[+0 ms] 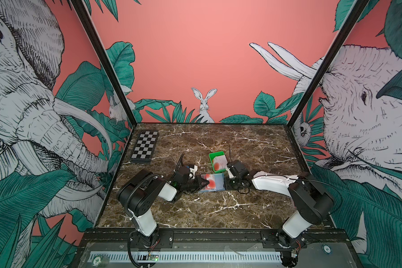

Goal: Insert credit cards into a card holder
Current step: Insert the credit card into the card slot.

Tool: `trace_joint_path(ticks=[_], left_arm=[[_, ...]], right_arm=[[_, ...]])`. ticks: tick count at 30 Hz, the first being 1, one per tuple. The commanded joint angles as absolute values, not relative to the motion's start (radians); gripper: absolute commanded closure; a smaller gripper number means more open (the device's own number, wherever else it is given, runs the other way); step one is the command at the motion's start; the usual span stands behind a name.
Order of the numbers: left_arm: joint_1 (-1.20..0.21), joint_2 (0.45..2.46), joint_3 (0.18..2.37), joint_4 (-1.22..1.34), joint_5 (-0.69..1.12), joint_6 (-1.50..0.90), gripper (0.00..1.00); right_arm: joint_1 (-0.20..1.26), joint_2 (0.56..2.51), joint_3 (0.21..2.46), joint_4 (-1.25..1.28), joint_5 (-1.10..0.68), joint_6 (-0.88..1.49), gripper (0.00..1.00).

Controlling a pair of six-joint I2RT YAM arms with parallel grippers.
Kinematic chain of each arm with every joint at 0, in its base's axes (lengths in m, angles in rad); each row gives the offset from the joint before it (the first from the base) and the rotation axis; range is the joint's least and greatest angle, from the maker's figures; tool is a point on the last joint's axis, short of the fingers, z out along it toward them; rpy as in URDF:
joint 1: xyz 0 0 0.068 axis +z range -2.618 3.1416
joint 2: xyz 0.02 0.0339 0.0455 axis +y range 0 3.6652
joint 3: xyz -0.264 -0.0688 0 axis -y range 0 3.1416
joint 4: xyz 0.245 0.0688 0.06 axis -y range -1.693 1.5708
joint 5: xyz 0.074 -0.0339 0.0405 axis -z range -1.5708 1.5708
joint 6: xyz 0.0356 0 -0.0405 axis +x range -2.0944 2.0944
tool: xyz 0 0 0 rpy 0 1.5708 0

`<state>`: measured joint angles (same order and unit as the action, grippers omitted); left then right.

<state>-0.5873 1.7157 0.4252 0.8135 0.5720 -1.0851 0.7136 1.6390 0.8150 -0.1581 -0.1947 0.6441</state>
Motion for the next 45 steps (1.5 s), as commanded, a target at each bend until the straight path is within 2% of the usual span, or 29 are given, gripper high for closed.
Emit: trace_joint_path(ticks=[1, 12, 21, 33, 37, 45], left_arm=[[-0.587, 1.727, 0.440, 0.808, 0.591, -1.086, 1.00], [-0.587, 1.757, 0.459, 0.811, 0.630, -1.101, 1.00], [-0.587, 1.704, 0.525, 0.524, 0.609, -1.018, 1.00], [-0.588, 1.599, 0.637, 0.077, 0.486, -0.858, 0.86], [-0.587, 1.595, 0.648, 0.018, 0.466, -0.835, 0.79], [-0.588, 1.558, 0.665, -0.095, 0.384, -0.780, 0.77]], right_arm=[[0.719, 1.663, 0.839, -0.172, -0.181, 0.632, 0.86], [0.731, 1.666, 0.838, -0.143, -0.217, 0.622, 0.86], [0.738, 1.661, 0.832, -0.138, -0.208, 0.634, 0.86], [0.768, 1.655, 0.818, -0.092, -0.182, 0.677, 0.86], [0.775, 1.663, 0.813, -0.084, -0.171, 0.687, 0.86], [0.785, 1.657, 0.813, -0.091, -0.161, 0.691, 0.86]])
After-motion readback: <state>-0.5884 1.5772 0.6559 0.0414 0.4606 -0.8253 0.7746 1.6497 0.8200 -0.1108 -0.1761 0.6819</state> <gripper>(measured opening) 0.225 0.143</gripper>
